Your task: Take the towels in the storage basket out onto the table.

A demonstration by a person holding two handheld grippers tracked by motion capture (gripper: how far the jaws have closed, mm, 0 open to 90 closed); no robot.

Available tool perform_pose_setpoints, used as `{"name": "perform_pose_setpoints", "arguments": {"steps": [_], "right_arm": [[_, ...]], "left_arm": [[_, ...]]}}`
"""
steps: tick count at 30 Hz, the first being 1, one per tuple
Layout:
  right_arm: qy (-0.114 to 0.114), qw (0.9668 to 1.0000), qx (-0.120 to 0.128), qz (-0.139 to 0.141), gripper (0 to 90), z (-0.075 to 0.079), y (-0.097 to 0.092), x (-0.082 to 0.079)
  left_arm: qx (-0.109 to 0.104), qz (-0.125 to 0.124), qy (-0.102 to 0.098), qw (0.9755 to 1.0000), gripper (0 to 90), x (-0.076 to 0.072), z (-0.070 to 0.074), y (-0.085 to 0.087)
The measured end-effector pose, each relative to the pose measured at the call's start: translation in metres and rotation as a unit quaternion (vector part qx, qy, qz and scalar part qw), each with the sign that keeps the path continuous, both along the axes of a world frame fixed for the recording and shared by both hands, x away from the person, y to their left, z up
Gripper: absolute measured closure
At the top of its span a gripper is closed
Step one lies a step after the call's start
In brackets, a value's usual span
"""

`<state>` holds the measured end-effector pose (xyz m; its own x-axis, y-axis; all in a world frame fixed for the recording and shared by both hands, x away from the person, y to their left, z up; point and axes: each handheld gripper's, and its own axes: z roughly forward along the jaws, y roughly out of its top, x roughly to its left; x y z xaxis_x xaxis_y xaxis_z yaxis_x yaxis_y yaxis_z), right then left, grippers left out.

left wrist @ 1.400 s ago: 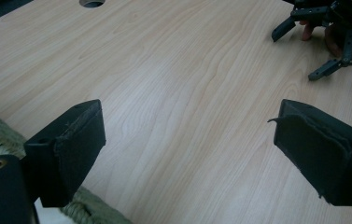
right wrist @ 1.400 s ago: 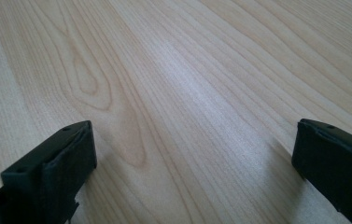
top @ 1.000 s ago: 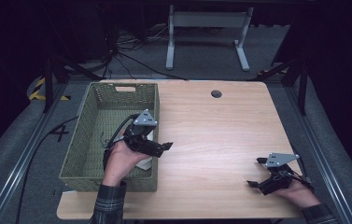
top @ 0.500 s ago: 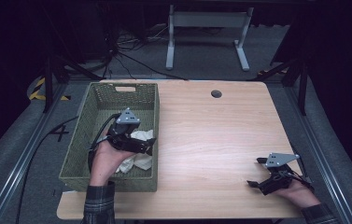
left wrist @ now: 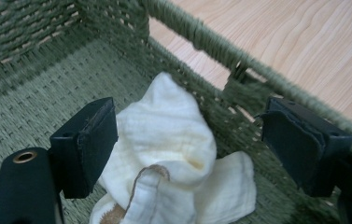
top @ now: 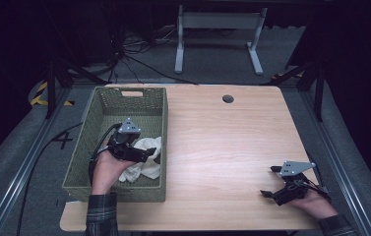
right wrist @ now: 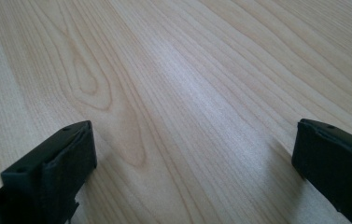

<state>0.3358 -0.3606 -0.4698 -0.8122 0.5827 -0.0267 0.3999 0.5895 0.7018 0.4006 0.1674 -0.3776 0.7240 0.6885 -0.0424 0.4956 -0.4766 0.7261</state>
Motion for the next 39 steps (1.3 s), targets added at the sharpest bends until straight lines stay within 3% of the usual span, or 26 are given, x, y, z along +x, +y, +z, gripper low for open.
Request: {"name": "perform_pose_setpoints", "arguments": {"steps": [9, 13, 17, 24, 28, 33, 36, 39], "right_arm": [[0.000, 1.0000, 0.000, 0.000, 0.0, 0.000, 0.000, 0.000], [0.000, 1.0000, 0.000, 0.000, 0.0, 0.000, 0.000, 0.000], [0.000, 1.0000, 0.000, 0.000, 0.0, 0.000, 0.000, 0.000], [0.000, 1.0000, 0.000, 0.000, 0.0, 0.000, 0.000, 0.000], [0.000, 1.0000, 0.000, 0.001, 0.0, 0.000, 0.000, 0.000], [0.000, 1.0000, 0.000, 0.000, 0.0, 0.000, 0.000, 0.000], [0.000, 1.0000, 0.000, 0.000, 0.0, 0.000, 0.000, 0.000], [0.000, 1.0000, 0.000, 0.000, 0.0, 0.000, 0.000, 0.000]], "left_arm": [[0.035, 0.005, 0.022, 0.9992, 19.1, 0.005, -0.016, -0.003], [0.051, 0.013, 0.045, 0.9976, 18.9, 0.008, -0.023, -0.007], [0.076, 0.020, 0.068, 0.9946, 15.7, 0.012, -0.032, -0.010], [0.085, 0.011, 0.097, 0.9916, 17.4, 0.014, -0.040, -0.015], [0.108, 0.015, 0.107, 0.9883, 17.1, 0.015, -0.047, -0.020], [0.123, 0.016, 0.113, 0.9859, 16.1, 0.016, -0.052, -0.023], [0.143, 0.015, 0.119, 0.9824, 16.7, 0.016, -0.057, -0.026], [0.142, 0.017, 0.125, 0.9818, 16.3, 0.016, -0.059, -0.027]]}}
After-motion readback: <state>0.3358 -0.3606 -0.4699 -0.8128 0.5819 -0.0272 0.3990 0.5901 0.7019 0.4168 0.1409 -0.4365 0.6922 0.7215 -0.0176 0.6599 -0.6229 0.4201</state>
